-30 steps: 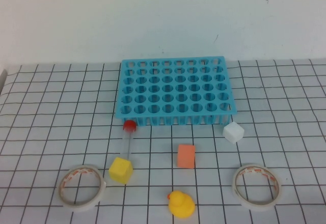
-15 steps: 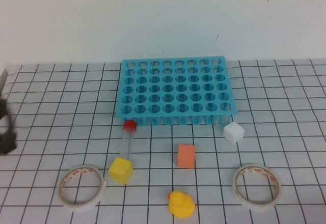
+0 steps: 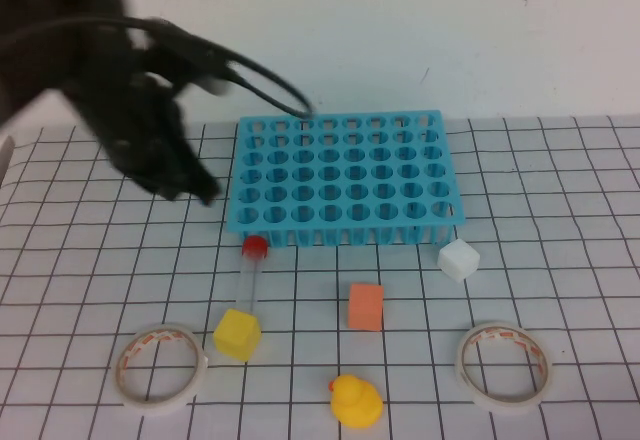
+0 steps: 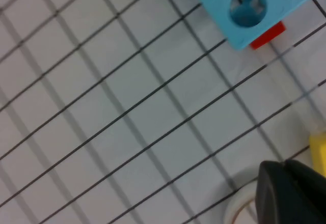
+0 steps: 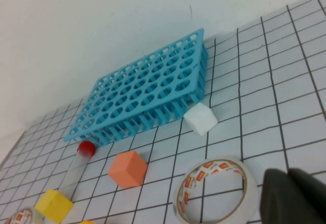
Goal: Place the test tubes
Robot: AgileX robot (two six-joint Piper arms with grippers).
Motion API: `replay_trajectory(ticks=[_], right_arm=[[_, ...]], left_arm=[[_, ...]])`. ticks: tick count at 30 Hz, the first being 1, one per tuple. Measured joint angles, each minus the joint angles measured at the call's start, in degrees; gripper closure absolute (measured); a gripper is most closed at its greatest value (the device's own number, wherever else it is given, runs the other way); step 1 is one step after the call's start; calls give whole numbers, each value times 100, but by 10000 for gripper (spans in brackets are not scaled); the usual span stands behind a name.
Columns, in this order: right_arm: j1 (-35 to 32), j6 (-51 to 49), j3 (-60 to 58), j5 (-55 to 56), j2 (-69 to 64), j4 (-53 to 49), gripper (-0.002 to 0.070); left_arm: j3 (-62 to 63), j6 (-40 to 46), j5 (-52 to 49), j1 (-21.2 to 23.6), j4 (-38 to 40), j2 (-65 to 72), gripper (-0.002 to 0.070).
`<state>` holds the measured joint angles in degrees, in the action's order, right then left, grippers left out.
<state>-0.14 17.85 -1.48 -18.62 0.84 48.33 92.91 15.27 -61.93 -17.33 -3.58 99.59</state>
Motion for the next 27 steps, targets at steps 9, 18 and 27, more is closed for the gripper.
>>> replay_trajectory(ticks=[9,18,27], right_arm=[[0,61,0,0,0,0,678],[0,236,0,0,0,0,678],[0,247,0,0,0,0,678]], left_arm=[[1277,-412,-552,-672,102,1977,504],[1002,-655,-725,-694,358,2002,267],[-1028,-862,964,-658,400,1073,260]])
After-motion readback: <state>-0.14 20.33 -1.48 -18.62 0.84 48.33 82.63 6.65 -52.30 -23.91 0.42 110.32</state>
